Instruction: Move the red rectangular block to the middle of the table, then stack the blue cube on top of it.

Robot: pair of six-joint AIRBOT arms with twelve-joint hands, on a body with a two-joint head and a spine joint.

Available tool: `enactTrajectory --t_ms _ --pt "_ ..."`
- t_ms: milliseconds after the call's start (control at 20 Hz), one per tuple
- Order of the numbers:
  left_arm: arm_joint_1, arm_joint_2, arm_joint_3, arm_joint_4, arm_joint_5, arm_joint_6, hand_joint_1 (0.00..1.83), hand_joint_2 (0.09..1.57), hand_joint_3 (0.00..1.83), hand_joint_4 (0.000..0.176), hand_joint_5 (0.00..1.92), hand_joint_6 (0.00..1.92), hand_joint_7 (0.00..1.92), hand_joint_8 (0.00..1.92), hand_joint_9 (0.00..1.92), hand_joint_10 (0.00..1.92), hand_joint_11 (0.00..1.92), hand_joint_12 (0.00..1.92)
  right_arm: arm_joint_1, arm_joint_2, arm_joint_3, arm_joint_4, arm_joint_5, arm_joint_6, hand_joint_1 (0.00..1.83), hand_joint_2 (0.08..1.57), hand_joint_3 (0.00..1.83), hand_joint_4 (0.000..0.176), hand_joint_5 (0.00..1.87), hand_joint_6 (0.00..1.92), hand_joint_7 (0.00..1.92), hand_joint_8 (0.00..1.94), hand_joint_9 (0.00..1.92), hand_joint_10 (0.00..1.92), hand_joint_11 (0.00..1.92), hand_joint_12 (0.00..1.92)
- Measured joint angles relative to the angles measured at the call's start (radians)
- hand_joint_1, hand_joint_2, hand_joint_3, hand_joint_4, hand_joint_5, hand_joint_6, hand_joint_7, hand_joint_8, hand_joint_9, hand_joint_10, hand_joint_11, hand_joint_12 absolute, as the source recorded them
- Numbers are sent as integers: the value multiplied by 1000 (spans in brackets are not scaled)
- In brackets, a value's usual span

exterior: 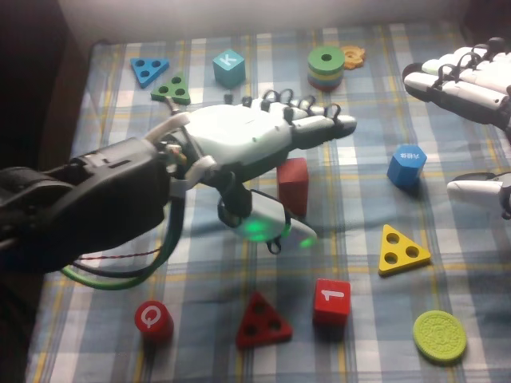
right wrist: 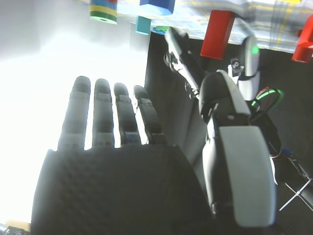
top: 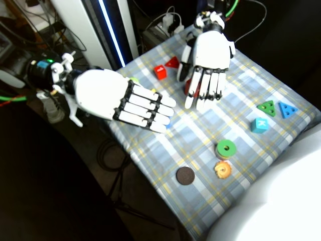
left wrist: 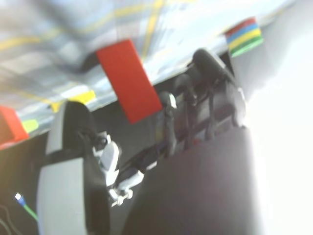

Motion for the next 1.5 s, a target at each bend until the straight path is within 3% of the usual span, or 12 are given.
enactTrajectory --t_ms 100,200,300,350,450,550,600,750,850,1000,1200,1500 --pt "11 49 -27 51 -51 -105 497 955 0 170 0 0 0 0 0 0 0 0 0 0 0 2 1 0 454 1173 0 52 0 0 0 0 0 0 0 0" --pt "39 109 -66 105 -126 -236 416 955 0 159 0 0 0 0 0 0 0 0 0 1 0 2 2 1 518 1151 0 29 0 0 0 0 0 0 0 0" --pt "63 150 -97 132 -188 -320 408 982 9 125 0 0 0 0 0 0 0 0 -6 1 3 -1 3 5 502 1146 0 18 0 0 0 0 0 0 16 8" --pt "89 184 -122 150 -251 -385 454 1045 30 59 0 0 0 0 0 0 0 0 -11 -2 15 -9 -8 11 527 1148 0 0 0 0 0 0 0 0 17 12" --pt "125 227 -145 153 -340 -460 536 1128 20 65 0 0 0 0 0 0 0 0 -13 -16 44 -2 -35 35 580 1162 0 0 0 0 22 8 8 4 14 17" --pt "143 251 -158 153 -391 -492 537 1150 23 73 0 0 0 0 0 0 0 0 -10 -26 58 -3 -43 57 620 1165 1 0 37 20 102 2 45 89 2 393" --pt "158 264 -166 149 -435 -507 584 1185 28 48 0 0 0 0 0 0 0 0 9 -39 69 -16 -65 60 633 1184 3 0 92 88 205 13 44 330 0 981" --pt "189 283 -187 156 -495 -528 569 1192 22 72 0 0 0 0 0 0 0 0 60 -72 93 -53 -114 61 693 1207 2 0 117 155 339 66 1 779 0 1476" --pt "201 287 -188 145 -504 -535 630 1200 15 59 0 0 0 0 0 0 0 0 97 -93 115 -77 -156 61 859 1184 0 0 149 349 230 851 16 1260 0 1852" --pt "219 307 -193 122 -539 -536 533 1221 14 93 0 0 0 0 0 0 0 0 146 -122 151 -113 -238 61 914 1147 0 0 200 494 321 883 117 1270 0 1865" --pt "235 310 -196 114 -544 -539 580 1220 8 106 0 0 0 0 0 0 0 0 168 -144 167 -140 -292 63 893 1151 0 0 255 526 453 622 174 1089 0 1654" --pt "246 313 -196 105 -560 -546 545 1220 4 115 0 0 0 0 0 0 0 0 180 -168 195 -146 -332 64 939 1131 0 0 297 504 413 738 170 1095 0 1654"
